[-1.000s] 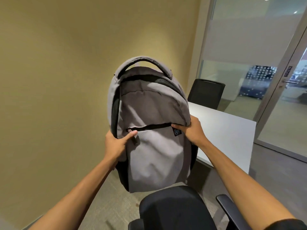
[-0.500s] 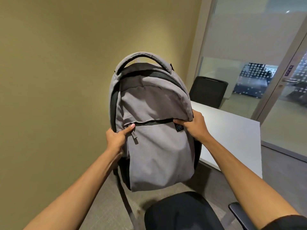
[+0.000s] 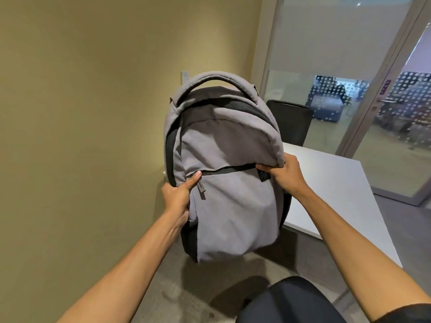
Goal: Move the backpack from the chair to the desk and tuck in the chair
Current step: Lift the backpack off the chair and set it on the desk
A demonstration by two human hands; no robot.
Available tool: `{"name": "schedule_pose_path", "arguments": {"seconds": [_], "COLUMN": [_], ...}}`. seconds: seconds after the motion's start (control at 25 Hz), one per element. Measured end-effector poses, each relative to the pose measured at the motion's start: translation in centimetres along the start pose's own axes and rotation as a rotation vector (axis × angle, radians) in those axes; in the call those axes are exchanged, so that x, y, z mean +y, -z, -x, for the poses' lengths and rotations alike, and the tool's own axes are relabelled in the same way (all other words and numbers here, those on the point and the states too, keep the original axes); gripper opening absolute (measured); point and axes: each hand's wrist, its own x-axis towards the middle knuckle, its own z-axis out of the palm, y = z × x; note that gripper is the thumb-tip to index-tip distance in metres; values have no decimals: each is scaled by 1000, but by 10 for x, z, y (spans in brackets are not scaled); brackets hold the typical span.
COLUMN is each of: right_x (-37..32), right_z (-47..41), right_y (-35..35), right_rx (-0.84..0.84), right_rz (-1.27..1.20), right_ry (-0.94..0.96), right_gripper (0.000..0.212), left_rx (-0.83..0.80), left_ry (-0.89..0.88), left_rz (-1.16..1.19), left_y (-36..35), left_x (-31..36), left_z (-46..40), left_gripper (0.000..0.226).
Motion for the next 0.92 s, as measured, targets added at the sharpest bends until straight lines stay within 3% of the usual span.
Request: {"name": "schedule_pose_path", "arguments": {"seconds": [0.12, 0.24, 0.44, 0.76, 0.92], "right_x": [17, 43, 51, 56, 74], "right_z": [-17, -17, -38, -129, -225], "right_y": [-13, -26, -51, -75, -120], "right_rx": [29, 10, 15, 22, -14], "right_rz": [12, -117, -169, 34, 198], "right_ry": [-115, -259, -208, -100, -76], "right_gripper": [79, 66, 48, 40, 47], "left_rx": [-15, -28, 14, 48, 102], "left_ry": [107, 163, 142, 18, -18], "left_rz": [119, 129, 137, 79, 32], "left_y": [-9, -19, -23, -43, -61], "left_x": [1, -6, -8, -17, -36], "left_z": [-22, -32, -49, -116, -212], "left_gripper": [41, 47, 40, 26, 40]}}
